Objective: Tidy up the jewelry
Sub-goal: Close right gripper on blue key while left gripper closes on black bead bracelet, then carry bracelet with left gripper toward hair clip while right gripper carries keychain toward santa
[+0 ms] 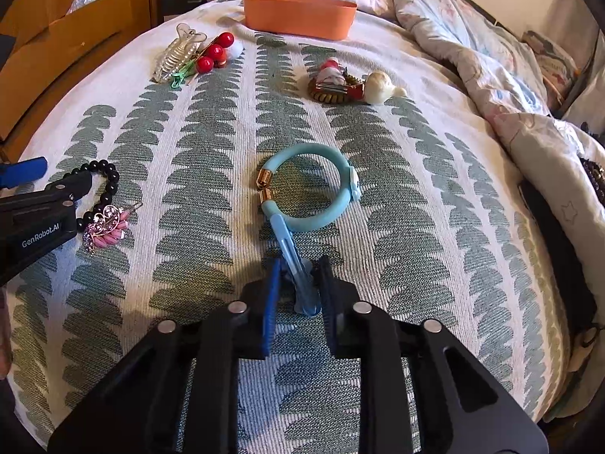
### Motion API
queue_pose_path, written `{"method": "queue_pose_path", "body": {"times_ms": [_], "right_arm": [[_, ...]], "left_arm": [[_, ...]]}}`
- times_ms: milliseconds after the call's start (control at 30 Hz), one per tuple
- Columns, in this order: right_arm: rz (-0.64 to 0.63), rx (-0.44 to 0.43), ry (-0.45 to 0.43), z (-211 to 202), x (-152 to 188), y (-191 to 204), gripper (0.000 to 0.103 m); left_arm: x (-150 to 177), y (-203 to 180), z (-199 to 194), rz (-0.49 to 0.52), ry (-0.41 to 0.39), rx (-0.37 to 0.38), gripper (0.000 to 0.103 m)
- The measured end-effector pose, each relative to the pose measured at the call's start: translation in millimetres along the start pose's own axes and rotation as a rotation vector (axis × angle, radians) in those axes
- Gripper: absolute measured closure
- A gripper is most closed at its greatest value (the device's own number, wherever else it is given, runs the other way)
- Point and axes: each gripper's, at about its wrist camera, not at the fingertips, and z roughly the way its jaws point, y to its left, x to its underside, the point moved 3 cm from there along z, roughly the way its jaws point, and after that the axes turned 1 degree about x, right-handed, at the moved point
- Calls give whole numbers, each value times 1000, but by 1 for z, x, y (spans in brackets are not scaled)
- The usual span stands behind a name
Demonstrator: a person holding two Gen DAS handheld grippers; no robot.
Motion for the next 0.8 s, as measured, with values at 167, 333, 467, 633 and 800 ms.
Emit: {"method": "queue_pose_path", "body": {"times_ms": [167,333,467,633,800], "right_arm": [[20,-27,1,-1,0,-3,86],[49,-70,-3,-4,0,-7,86],[74,-104,-13,-9,1,-11,86],[101,-136,-28,-19,1,-19,86],[141,-202,-49,-32,3,-27,86]], "left_arm": [[-1,8,-1,-33,0,31,61],[-1,9,-4,-49,-9,58,85],[-1,10,-9,-53,-23,57,90],[-3,15,-17,-58,-54,40,92],[-6,20,-28,-68,-86,46,92]]}}
